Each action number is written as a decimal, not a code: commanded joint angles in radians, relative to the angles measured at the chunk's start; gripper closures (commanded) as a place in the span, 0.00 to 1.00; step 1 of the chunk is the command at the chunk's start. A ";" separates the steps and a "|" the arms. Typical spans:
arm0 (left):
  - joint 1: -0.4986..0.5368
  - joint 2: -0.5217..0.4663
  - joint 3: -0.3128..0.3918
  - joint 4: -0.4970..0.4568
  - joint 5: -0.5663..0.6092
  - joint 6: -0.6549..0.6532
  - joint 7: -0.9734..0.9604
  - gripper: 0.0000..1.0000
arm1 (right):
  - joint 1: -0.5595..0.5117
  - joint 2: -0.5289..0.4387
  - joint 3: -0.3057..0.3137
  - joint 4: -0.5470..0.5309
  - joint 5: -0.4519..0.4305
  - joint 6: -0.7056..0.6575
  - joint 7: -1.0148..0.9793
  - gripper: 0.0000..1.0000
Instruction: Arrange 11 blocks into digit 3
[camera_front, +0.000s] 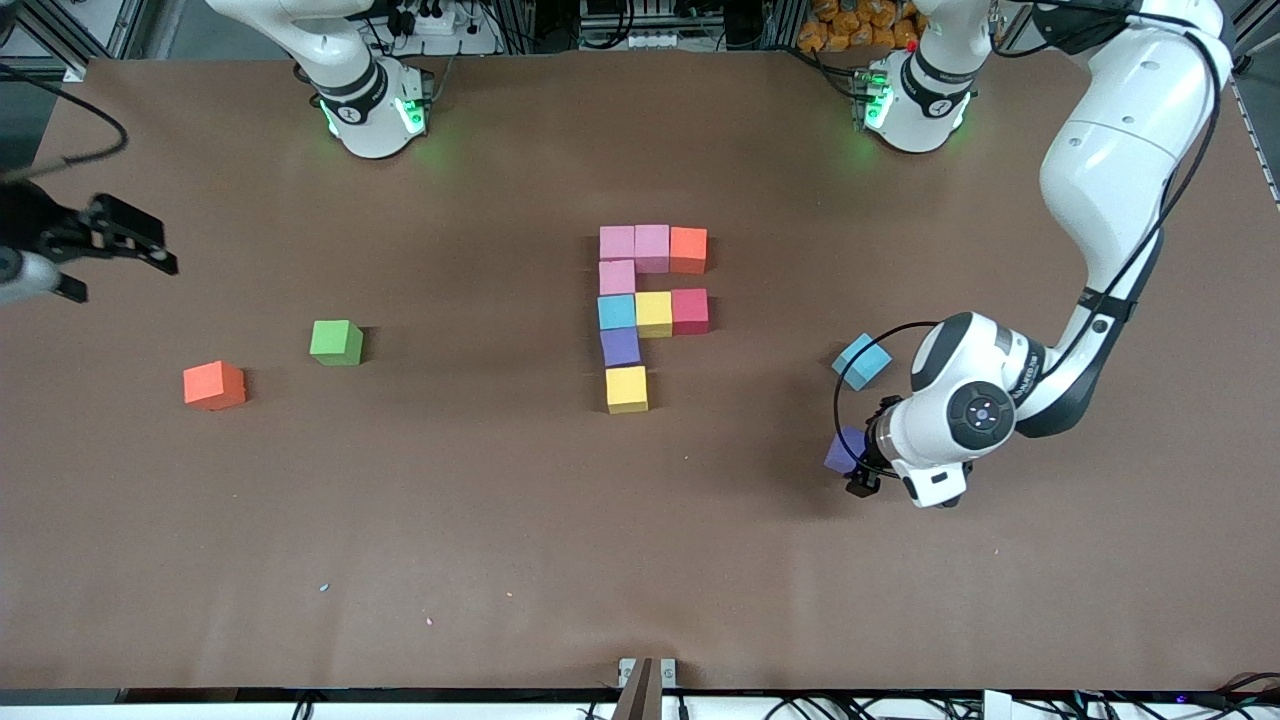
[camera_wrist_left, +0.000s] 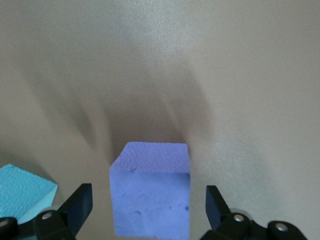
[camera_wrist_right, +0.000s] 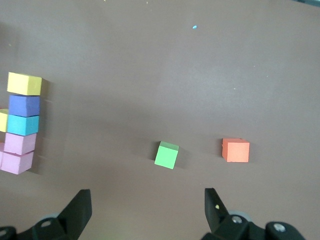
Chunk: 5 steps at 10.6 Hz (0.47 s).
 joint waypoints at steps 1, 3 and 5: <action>-0.026 0.016 0.026 0.032 -0.020 -0.015 0.036 0.00 | -0.056 -0.077 0.018 -0.099 0.025 0.008 -0.021 0.00; -0.026 0.031 0.026 0.032 -0.017 -0.007 0.037 0.00 | -0.055 -0.086 0.015 -0.134 0.023 0.003 -0.020 0.00; -0.027 0.033 0.026 0.032 -0.017 -0.004 0.036 0.62 | -0.058 -0.094 0.012 -0.160 0.020 0.028 -0.017 0.00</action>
